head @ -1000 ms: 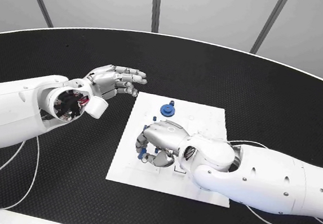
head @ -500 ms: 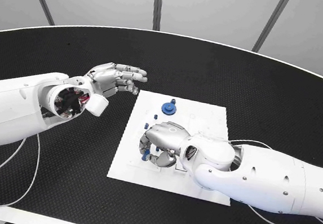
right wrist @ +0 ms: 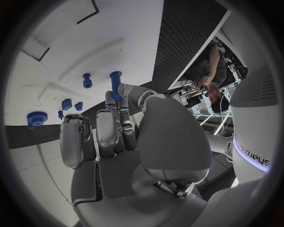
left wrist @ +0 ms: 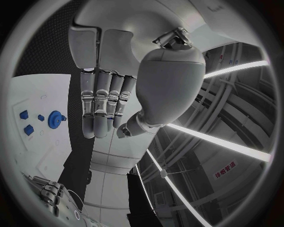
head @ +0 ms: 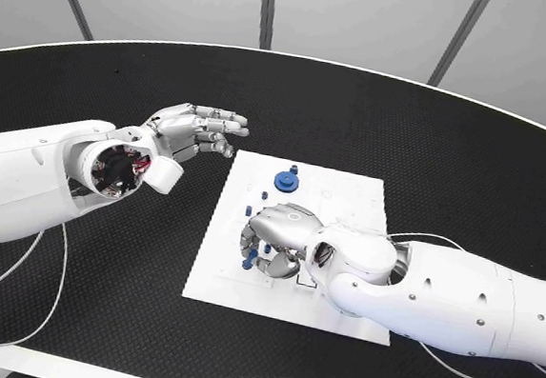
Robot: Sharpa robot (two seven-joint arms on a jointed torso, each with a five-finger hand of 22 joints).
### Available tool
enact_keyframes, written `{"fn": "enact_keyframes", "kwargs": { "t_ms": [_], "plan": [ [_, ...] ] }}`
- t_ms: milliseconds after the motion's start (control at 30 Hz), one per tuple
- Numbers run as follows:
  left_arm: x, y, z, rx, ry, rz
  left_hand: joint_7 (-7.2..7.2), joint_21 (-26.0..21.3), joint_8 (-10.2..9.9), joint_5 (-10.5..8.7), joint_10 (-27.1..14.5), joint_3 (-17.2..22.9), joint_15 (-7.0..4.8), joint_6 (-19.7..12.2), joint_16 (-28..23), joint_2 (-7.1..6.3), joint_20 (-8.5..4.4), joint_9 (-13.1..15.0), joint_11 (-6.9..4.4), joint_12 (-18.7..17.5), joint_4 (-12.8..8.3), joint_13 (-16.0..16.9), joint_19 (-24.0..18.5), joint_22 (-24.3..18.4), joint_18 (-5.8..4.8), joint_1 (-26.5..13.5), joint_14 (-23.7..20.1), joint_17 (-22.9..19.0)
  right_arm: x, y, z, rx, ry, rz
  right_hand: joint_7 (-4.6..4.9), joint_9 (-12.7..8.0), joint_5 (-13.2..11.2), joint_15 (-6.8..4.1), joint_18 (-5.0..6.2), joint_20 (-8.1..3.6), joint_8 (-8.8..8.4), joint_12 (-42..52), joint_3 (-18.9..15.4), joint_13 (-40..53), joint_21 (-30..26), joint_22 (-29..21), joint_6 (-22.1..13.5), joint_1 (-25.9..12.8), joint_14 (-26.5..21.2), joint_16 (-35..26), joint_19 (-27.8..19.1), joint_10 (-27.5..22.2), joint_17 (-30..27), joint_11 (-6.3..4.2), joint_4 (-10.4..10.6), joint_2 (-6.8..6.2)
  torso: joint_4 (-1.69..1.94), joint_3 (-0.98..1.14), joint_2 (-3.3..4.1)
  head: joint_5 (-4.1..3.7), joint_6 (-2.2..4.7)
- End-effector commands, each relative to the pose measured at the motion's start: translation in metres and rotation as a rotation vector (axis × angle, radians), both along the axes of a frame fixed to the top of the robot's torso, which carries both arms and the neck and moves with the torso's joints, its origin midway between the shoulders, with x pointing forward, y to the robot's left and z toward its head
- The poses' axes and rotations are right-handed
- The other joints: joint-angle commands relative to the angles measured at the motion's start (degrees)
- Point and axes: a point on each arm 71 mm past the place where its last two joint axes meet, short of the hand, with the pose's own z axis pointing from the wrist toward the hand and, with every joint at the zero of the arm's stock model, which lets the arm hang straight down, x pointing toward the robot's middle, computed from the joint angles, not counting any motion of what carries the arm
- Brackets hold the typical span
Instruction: Assemble the parts on the task board
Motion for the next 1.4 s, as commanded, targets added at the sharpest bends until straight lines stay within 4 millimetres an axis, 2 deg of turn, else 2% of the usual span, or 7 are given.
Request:
{"fn": "enact_keyframes", "kwargs": {
  "t_ms": [33,667,767,900,967,1033,1400],
  "plan": [
    [0.000,0.001,0.000,0.001,0.000,0.002,0.31,0.12,0.17,-0.08,0.00,-0.35,0.11,0.06,-0.18,0.09,-0.03,-0.05,0.15,-0.11,-0.14,-0.05,-0.44,0.08,0.77,0.48,-0.26,-0.05,0.000,0.001,-0.001,-0.001,0.000,-0.001,0.46,0.07,0.31,-0.20,-0.88,-0.36,0.19,0.26,0.39,1.85,-0.32,11.93,-0.13,0.63,1.41,0.18,3.46,2.07,-0.04,-1.58,-0.04,0.69,-0.02,0.02,0.00,0.07,-0.11],
    [0.000,0.002,0.000,0.001,0.000,0.003,0.31,0.12,0.17,-0.08,0.00,-0.35,0.11,0.06,-0.18,0.09,-0.03,-0.05,0.15,-0.11,-0.14,-0.05,-0.44,0.08,0.77,0.48,-0.26,-0.05,-0.003,0.009,-0.008,-0.050,0.036,0.034,0.74,0.20,0.37,-0.02,-0.80,-0.26,0.01,-0.20,0.39,1.97,-0.67,11.75,-0.55,0.30,1.31,0.02,3.28,1.58,-0.39,-1.35,-0.17,0.48,-0.04,-0.02,-0.07,0.14,-0.31],
    [0.000,0.002,0.000,0.002,0.000,0.003,0.31,0.12,0.17,-0.08,0.00,-0.35,0.11,0.06,-0.18,0.09,-0.03,-0.05,0.15,-0.11,-0.14,-0.05,-0.44,0.08,0.77,0.48,-0.26,-0.05,-0.003,0.008,-0.008,-0.041,0.031,0.036,1.77,0.00,0.26,0.78,-0.70,0.29,-1.47,-1.96,-0.38,1.78,-1.20,11.49,-3.14,-0.75,1.10,-0.24,3.02,-0.92,-1.01,-0.35,-0.13,0.00,-0.08,-0.03,-0.11,0.23,-0.32],
    [0.000,0.002,0.000,0.002,0.001,0.004,0.31,0.12,0.17,-0.08,0.00,-0.35,0.11,0.06,-0.18,0.09,-0.03,-0.05,0.15,-0.11,-0.14,-0.05,-0.44,0.08,0.77,0.48,-0.26,-0.05,-0.002,0.007,-0.008,-0.026,0.022,0.035,3.15,-0.99,-0.60,2.23,-0.14,1.38,-4.56,-4.40,-2.52,1.06,-3.69,10.12,-8.04,-3.51,0.90,-0.26,1.84,-5.23,-1.40,1.11,0.74,-2.48,-0.12,-0.01,-0.10,0.21,-0.28],
    [0.000,0.002,0.000,0.002,0.001,0.004,0.31,0.12,0.17,-0.08,0.00,-0.35,0.11,0.06,-0.18,0.09,-0.03,-0.05,0.15,-0.11,-0.14,-0.05,-0.44,0.08,0.77,0.48,-0.26,-0.05,-0.002,0.007,-0.008,-0.022,0.020,0.035,3.30,-1.32,-0.91,2.87,0.93,2.20,-5.79,-5.79,-3.53,0.15,-8.30,7.54,-10.19,-4.35,0.00,-1.63,-0.32,-10.02,-3.62,2.05,0.98,-3.72,-0.10,0.00,-0.08,0.19,-0.21],
    [0.000,0.002,0.000,0.002,0.001,0.004,0.31,0.12,0.17,-0.08,0.00,-0.35,0.11,0.06,-0.18,0.09,-0.03,-0.05,0.15,-0.11,-0.14,-0.05,-0.44,0.08,0.77,0.48,-0.26,-0.05,-0.001,0.006,-0.008,-0.019,0.017,0.033,3.23,-1.37,-0.88,2.95,1.40,2.46,-6.18,-5.66,-4.13,-0.11,-10.27,6.42,-10.96,-4.35,-0.54,-2.42,-1.17,-11.47,-4.90,2.13,0.98,-3.92,-0.10,0.00,-0.08,0.19,-0.21],
    [0.000,0.003,0.000,0.003,0.003,0.002,0.31,0.12,0.17,-0.08,0.00,-0.35,0.11,0.06,-0.18,0.09,-0.03,-0.05,0.15,-0.11,-0.14,-0.05,-0.44,0.08,0.77,0.48,-0.26,-0.05,-0.003,-0.003,-0.003,0.026,-0.010,0.011,2.66,-1.57,-1.39,3.04,2.00,2.72,-7.28,-4.26,-6.66,-0.49,-13.38,4.61,-13.11,-4.57,-1.38,-3.25,-2.20,-14.19,-6.55,2.27,1.65,-3.80,-0.05,0.00,-0.07,-0.17,-0.14]
  ]
}}
